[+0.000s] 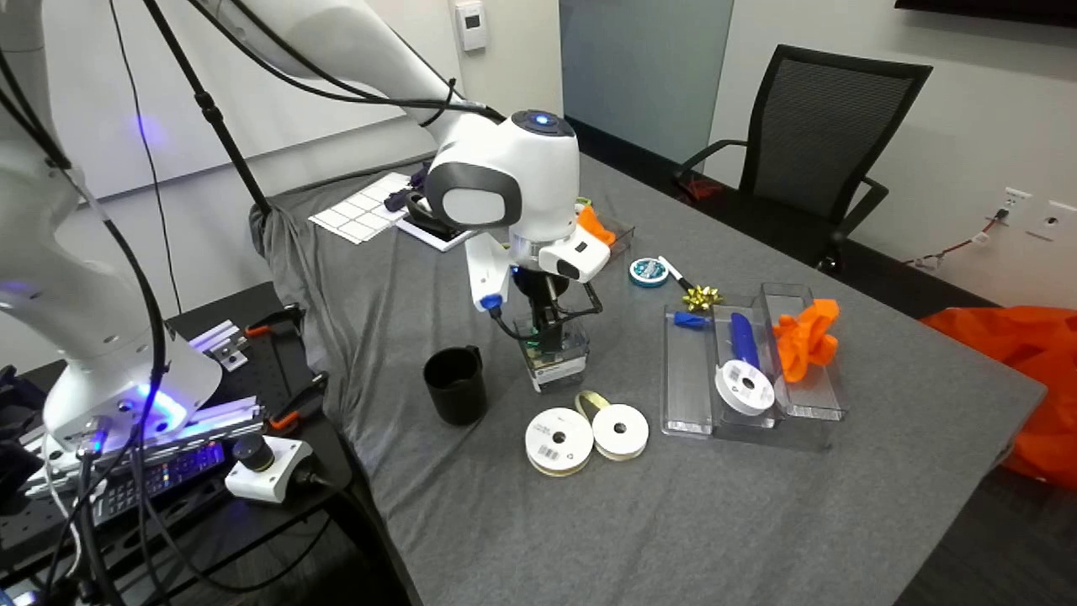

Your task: Remove the green object from the container

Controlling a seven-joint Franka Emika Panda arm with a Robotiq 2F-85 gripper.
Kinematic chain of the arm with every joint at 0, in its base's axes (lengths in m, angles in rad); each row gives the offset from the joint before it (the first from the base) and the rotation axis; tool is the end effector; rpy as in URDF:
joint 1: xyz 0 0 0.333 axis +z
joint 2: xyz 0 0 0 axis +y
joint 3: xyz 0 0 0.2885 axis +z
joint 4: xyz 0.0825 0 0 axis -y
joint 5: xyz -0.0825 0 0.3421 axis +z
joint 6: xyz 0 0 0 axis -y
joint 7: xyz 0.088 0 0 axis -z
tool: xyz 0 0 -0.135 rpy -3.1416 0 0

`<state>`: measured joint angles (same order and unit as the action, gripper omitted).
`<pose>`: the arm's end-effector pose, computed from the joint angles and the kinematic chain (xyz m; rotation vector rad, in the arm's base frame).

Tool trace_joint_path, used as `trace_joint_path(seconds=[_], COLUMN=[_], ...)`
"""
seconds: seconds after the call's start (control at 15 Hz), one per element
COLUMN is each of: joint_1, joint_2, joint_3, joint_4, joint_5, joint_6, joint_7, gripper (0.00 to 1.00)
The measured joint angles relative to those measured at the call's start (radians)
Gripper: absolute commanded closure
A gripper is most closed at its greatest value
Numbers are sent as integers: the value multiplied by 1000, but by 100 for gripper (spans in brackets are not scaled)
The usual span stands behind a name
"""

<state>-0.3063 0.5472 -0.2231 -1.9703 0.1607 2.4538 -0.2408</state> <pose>0.4922 -0.2852 0.1739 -3.0813 0.6030 0.0753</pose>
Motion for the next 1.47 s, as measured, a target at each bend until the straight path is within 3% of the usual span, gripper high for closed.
trace_joint_path(seconds=[0.07, 0.13, 0.27, 0.73, 0.87, 1.27, 1.47], joint_1=[-5, -13, -28, -72, -77, -83, -79], joint_2=[5, 5, 5, 29, 28, 4, -47], joint_3=[6, 11, 25, 72, 76, 86, 83], joint_4=[0, 0, -1, -2, 0, -1, -1], joint_5=[0, 0, 2, 18, 21, 21, -3], joint_6=[7, 10, 16, 43, 43, 29, -31], joint_7=[-1, -2, -7, -8, -8, -14, -9], gripper=[13, 36, 44, 95, 100, 100, 100])
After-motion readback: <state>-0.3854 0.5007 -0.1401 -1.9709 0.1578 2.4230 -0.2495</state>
